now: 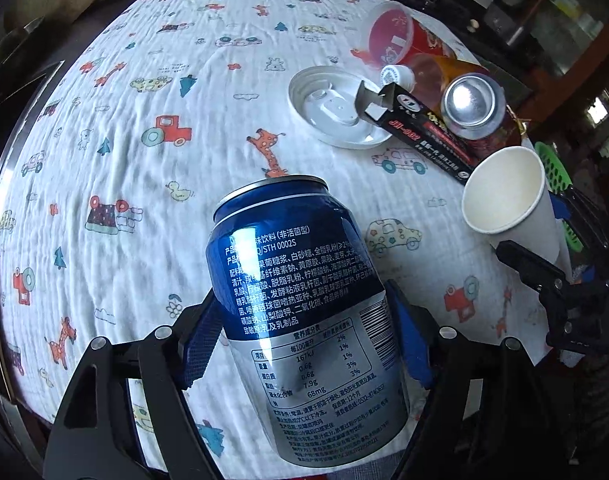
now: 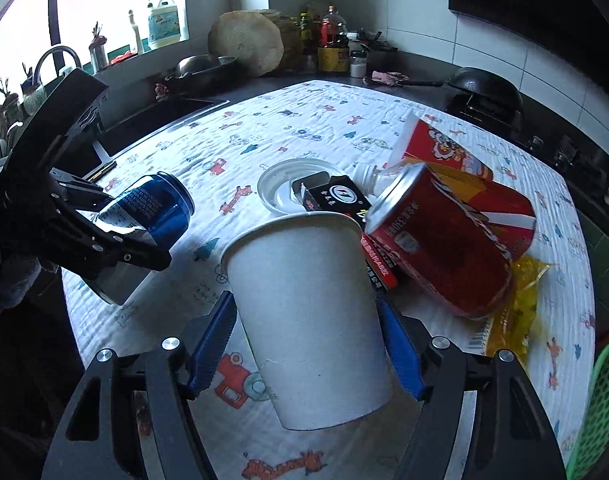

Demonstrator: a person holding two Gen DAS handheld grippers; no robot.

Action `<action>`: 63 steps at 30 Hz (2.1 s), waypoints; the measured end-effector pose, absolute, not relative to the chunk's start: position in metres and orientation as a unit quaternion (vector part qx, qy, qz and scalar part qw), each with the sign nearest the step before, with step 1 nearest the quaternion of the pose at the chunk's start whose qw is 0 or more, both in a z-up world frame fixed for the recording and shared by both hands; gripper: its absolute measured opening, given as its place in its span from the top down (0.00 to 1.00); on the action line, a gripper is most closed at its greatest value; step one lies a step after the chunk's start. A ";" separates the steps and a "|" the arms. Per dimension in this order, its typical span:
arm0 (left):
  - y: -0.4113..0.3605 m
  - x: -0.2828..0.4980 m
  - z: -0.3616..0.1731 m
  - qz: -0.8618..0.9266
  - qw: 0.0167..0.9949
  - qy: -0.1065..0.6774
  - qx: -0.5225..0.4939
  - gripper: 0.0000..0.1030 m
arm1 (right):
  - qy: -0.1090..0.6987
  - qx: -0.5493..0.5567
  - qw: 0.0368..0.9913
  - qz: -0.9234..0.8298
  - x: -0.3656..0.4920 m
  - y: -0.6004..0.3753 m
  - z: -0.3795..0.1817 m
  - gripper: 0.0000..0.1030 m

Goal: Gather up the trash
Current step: 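Grasp the white paper cup with the right tool while the left tool holds the blue can, then carry the can and paper cup over the green basket and open both tools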

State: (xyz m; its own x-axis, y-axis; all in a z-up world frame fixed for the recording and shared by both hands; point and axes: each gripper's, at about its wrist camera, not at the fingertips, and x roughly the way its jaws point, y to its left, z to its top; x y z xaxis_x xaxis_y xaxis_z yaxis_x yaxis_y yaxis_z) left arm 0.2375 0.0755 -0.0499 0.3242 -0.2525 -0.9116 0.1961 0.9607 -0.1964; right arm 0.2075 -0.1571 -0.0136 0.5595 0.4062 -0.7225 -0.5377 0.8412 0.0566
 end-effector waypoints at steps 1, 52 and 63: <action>0.071 0.235 -0.046 -0.145 0.815 0.561 -0.024 0.27 | 0.383 -0.077 0.882 0.262 0.204 -0.165 -0.011 0.34; -0.398 0.281 0.011 -0.431 0.764 0.468 0.103 0.27 | 0.362 0.142 0.913 -0.124 0.129 -0.575 -0.034 0.16; -0.469 0.296 -0.031 -0.418 0.752 0.488 0.145 0.27 | 0.349 0.142 0.917 -0.129 0.093 -0.579 -0.034 0.15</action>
State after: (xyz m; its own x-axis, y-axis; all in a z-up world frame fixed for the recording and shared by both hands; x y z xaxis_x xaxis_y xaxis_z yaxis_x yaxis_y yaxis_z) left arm 0.2956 -0.4688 -0.0312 0.1732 -0.4874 -0.8558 0.7703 0.6086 -0.1906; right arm 0.0933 -0.5786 -0.0343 0.7237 -0.1379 -0.6762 0.3356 0.9265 0.1703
